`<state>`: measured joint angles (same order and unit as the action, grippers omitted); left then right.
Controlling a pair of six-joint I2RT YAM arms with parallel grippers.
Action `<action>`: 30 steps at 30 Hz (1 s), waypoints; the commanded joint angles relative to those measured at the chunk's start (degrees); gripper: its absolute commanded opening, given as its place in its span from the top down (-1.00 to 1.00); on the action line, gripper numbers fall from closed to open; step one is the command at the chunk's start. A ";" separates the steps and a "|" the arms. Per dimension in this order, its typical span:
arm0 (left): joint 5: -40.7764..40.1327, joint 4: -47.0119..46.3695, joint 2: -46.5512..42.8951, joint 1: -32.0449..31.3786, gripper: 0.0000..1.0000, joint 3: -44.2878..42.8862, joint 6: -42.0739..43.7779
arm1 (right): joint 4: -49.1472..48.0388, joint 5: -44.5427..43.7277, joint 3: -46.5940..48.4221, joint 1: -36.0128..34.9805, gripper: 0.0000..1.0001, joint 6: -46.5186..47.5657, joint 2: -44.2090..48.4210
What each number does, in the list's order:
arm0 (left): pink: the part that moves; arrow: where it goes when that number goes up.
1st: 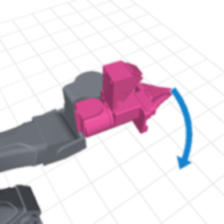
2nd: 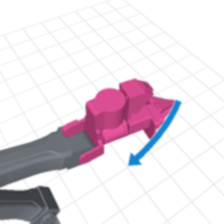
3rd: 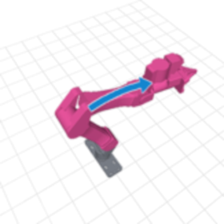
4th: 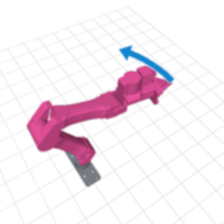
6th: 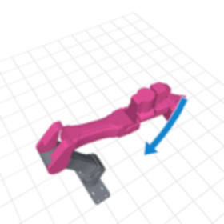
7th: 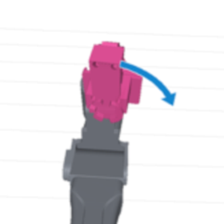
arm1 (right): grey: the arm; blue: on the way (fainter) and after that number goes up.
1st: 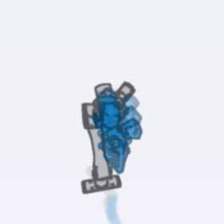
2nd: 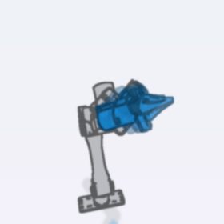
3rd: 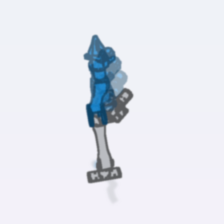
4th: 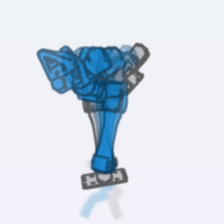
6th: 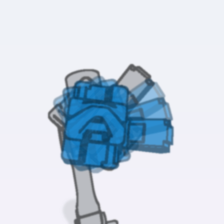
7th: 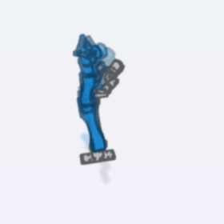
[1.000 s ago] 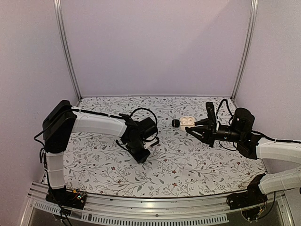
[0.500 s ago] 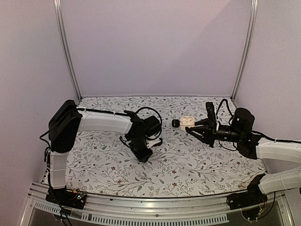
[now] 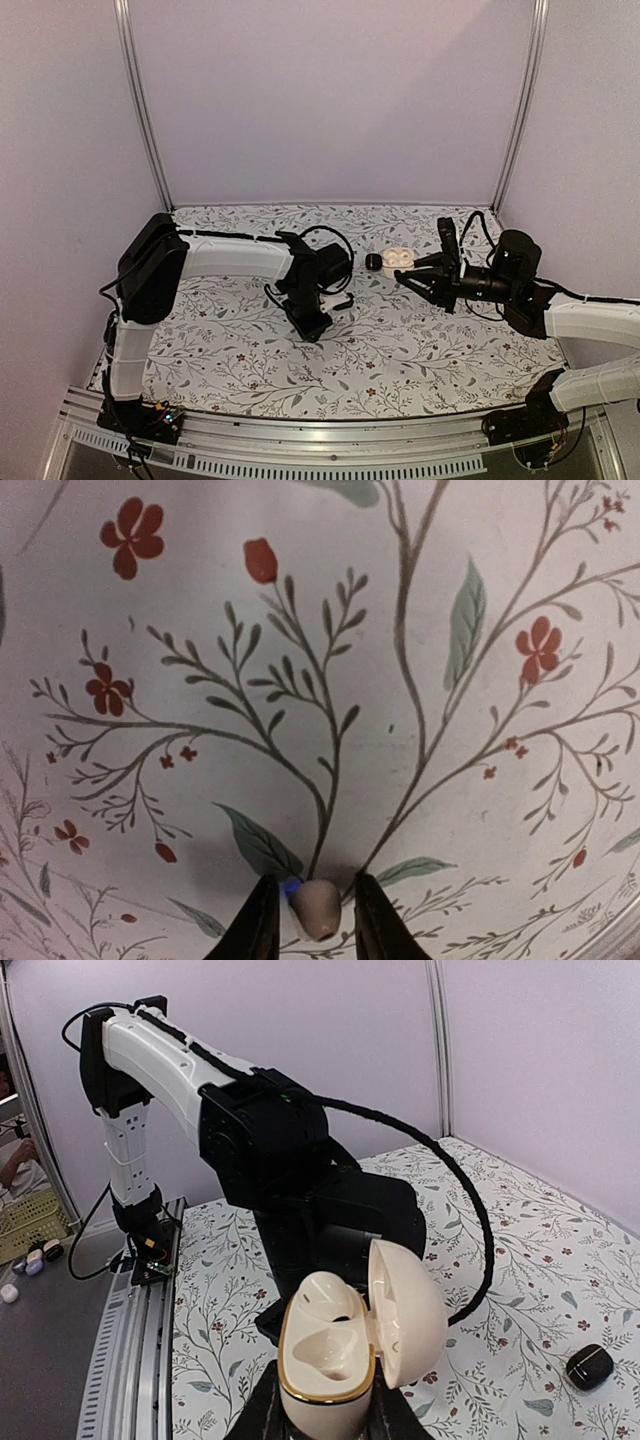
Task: Insert the wireless bluetooth earbuds into the charging case
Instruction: Pick up the right earbud from the center of the board.
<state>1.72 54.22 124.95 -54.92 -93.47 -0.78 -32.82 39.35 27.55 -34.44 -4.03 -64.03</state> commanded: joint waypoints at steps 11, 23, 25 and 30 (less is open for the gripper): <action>0.25 3.22 2.18 0.00 0.66 -1.90 0.39 | -0.14 -1.38 -1.61 0.33 1.00 0.08 2.01; -1.54 -14.85 -13.58 4.00 0.77 9.44 -2.37 | -0.20 -1.24 -0.04 0.42 1.00 -0.70 1.48; -3.23 -18.29 -16.62 4.45 0.79 11.46 -2.84 | -0.70 -0.96 0.32 0.42 1.00 -0.67 0.83; -4.14 -30.21 -27.77 4.82 0.79 18.35 -2.33 | -2.49 1.70 2.09 0.35 1.00 -1.25 -1.70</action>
<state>-1.04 36.42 105.27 -50.48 -79.31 -3.03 -32.69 38.79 27.03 -34.39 -4.27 -64.03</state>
